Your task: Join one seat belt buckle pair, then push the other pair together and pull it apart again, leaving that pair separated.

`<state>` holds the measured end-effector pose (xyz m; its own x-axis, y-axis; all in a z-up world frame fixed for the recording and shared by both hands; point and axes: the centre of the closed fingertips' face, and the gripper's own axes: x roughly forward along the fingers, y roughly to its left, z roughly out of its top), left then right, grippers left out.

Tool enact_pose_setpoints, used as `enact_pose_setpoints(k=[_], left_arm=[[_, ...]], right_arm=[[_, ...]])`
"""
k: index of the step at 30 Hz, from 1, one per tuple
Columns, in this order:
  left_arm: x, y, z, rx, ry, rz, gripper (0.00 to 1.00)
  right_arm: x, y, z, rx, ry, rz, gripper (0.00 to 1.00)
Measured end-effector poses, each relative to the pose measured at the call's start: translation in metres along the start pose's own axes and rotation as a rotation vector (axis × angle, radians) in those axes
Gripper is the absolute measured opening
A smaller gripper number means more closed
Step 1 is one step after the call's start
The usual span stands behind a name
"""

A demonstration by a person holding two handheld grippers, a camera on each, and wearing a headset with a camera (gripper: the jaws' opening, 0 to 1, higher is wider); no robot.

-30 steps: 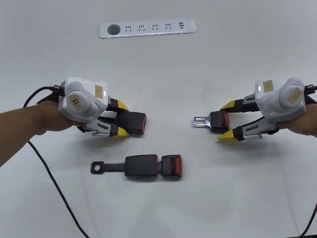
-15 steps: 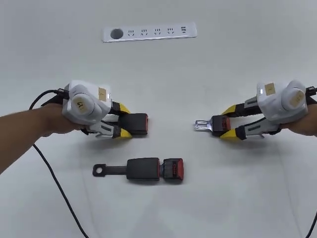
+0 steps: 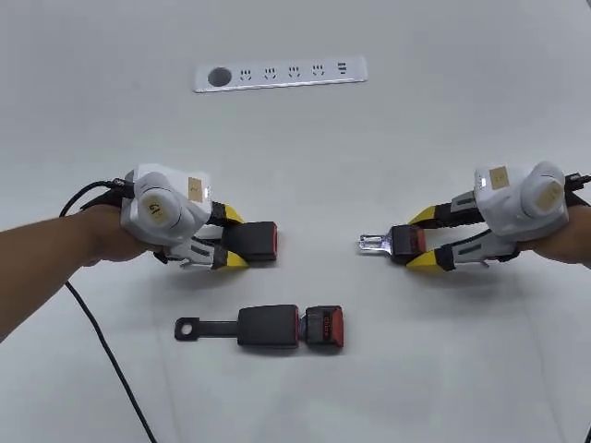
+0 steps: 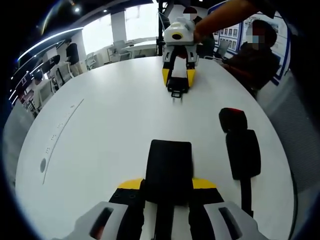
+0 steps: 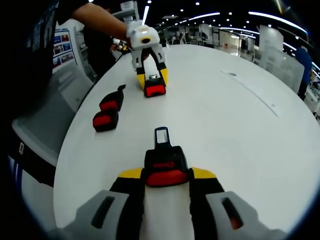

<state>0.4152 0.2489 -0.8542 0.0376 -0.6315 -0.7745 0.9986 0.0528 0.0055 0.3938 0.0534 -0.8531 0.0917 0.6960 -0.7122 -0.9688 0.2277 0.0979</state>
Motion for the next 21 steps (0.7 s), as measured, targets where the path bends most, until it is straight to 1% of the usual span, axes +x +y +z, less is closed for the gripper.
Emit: enact_pose_setpoints(k=[8,13,18,21], left_arm=[[0.000,0.000,0.000,-0.007,0.006,0.008,0.35],[0.000,-0.001,0.000,-0.005,0.010,0.008,0.35],[0.000,-0.001,0.000,0.000,0.018,0.003,0.35],[0.001,-0.001,0.000,0.001,0.020,0.001,0.35]], right_arm=[[0.016,0.003,0.015,-0.006,-0.017,0.017,0.35],[0.029,0.004,0.029,-0.012,-0.045,0.017,0.35],[0.041,0.009,0.042,-0.027,-0.069,0.019,0.35],[0.045,0.014,0.047,-0.026,-0.079,0.018,0.35]])
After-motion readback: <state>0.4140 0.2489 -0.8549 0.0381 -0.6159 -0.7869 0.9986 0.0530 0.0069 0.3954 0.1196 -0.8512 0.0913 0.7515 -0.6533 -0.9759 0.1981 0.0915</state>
